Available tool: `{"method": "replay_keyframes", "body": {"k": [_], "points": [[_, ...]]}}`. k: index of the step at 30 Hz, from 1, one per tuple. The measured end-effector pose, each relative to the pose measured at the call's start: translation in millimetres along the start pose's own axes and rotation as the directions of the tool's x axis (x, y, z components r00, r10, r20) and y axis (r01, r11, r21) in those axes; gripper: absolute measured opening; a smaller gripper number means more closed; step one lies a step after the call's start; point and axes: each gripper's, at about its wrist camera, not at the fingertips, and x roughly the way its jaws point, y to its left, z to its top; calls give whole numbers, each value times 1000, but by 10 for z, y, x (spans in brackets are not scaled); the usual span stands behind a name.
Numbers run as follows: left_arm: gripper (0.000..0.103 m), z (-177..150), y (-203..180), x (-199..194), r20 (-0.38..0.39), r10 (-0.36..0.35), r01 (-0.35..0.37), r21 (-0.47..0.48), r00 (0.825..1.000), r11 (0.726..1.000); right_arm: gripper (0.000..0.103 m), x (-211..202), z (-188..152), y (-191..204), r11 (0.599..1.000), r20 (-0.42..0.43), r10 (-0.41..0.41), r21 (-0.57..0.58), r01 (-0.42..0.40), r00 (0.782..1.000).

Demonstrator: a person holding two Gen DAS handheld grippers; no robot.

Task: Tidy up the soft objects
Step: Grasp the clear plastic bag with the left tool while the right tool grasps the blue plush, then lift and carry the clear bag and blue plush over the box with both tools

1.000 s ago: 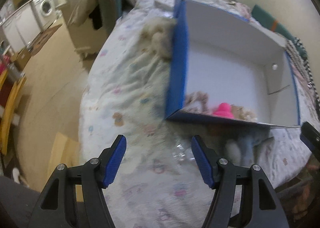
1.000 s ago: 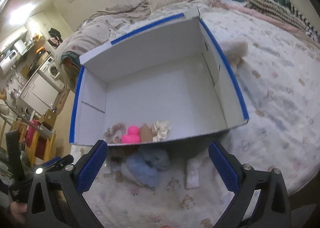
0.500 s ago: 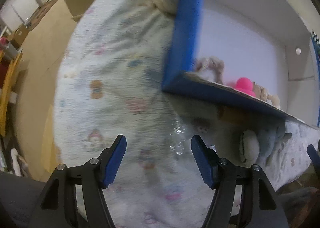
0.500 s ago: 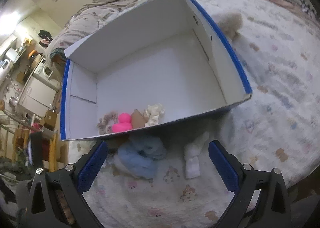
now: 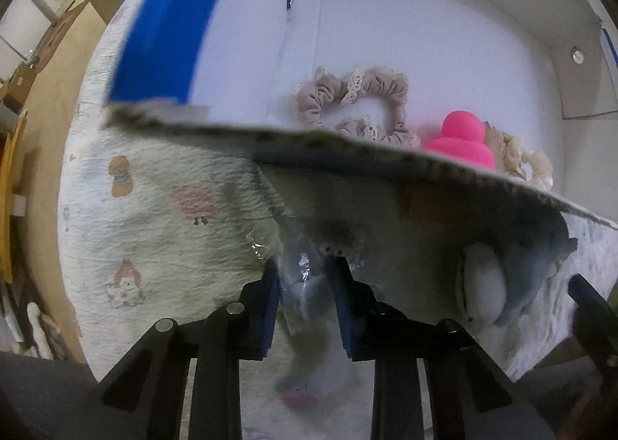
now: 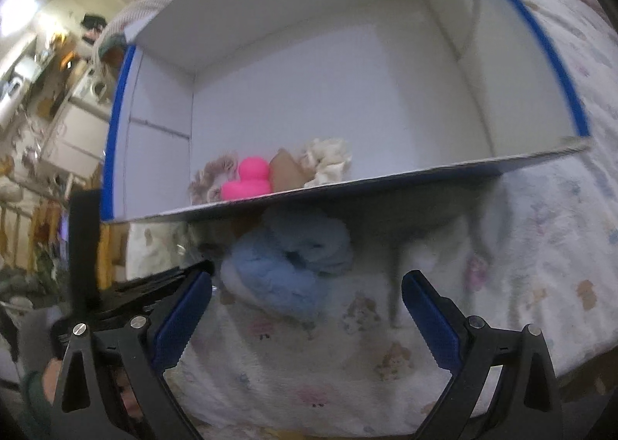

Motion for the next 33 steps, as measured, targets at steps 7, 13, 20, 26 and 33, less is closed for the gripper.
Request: {"method": "replay_keyframes", "body": {"k": [7,13,20,26,33], "points": [[23,-49,135,-119,15,-14,14,-2,1000,1000,103,343,17,332,990,-61,-83,-123,75,995],[23,-90,314,-266,59,-3,3,-3,998,1000,80,589,-10,454,971,-107,-156,-198,133,982],[23,-156,398,-359,87,15,-15,-3,996,1000,33,448,-79,518,955,-57,-131,-275,110,990],[23,-214,516,-479,105,14,-12,-14,994,1000,28,109,-231,459,964,-35,-21,-266,11,999],[23,-422,458,-724,152,0,1,-9,988,1000,28,-543,-349,341,965,37,179,-201,-168,983]]}}
